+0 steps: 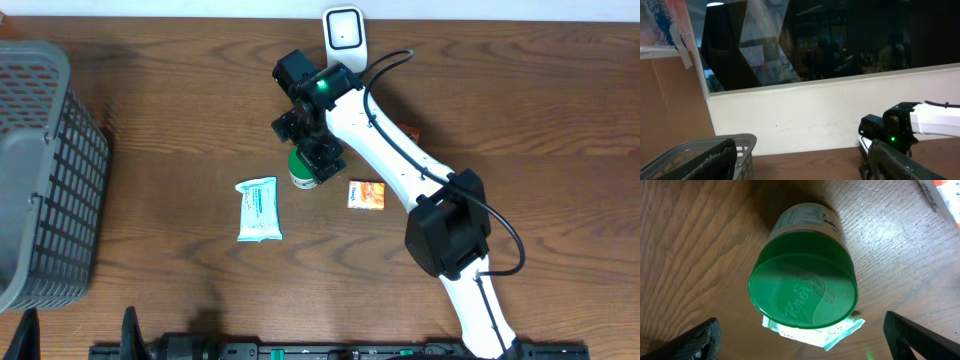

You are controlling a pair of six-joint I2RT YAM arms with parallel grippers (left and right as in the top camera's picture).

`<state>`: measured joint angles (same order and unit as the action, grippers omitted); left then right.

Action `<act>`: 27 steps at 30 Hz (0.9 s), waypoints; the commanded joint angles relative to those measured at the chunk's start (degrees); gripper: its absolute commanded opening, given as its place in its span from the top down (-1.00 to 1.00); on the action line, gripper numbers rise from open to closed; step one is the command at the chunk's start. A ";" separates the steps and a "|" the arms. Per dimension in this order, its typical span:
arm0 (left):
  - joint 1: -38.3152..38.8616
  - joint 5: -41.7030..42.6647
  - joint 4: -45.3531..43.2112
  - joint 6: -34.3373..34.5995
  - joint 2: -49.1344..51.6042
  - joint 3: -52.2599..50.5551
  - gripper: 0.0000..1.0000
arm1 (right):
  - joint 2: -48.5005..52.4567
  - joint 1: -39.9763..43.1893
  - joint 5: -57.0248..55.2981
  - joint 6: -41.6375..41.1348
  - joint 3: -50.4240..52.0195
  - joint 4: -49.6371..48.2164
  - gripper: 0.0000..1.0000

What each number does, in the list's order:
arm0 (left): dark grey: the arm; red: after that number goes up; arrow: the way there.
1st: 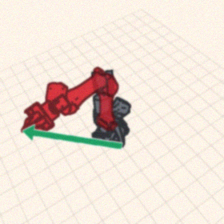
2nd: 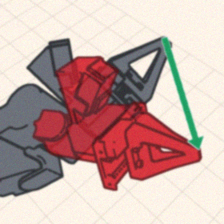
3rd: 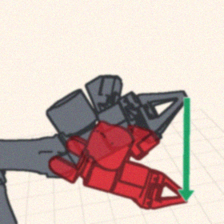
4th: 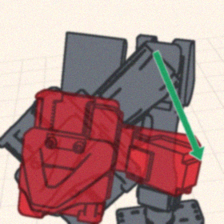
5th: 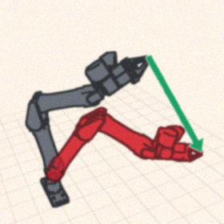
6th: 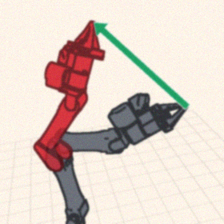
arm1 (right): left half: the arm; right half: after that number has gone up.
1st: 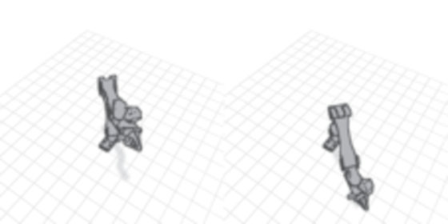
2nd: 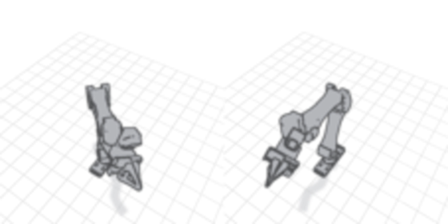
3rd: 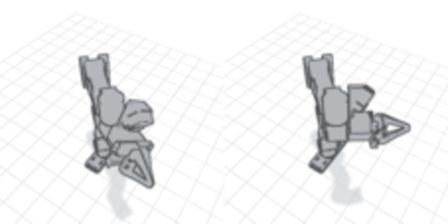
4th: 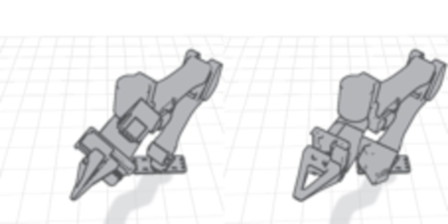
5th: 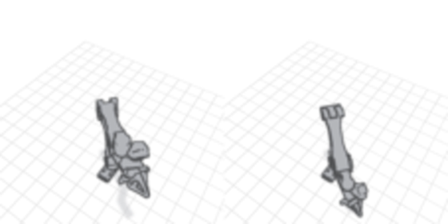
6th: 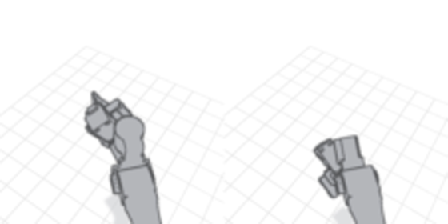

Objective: Scan the item barcode
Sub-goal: 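Close the right gripper around the green-lidded jar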

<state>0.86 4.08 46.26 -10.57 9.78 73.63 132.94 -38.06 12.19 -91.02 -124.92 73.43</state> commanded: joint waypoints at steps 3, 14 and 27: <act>0.24 -0.76 -0.02 -0.37 -0.09 -0.28 -0.68 | 5.25 0.15 1.57 0.68 -1.14 -0.61 -0.98; 0.24 -0.76 0.39 -0.37 -0.09 -0.28 -0.68 | 7.61 -0.26 -1.68 10.45 -1.01 -0.42 -0.99; 0.24 -0.76 1.05 -0.37 -0.09 -0.28 -0.68 | 8.11 -1.64 -3.65 14.12 -0.85 -0.55 -0.99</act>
<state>0.86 3.90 47.40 -10.57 9.78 73.63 140.66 -38.50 10.15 -76.93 -125.51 72.88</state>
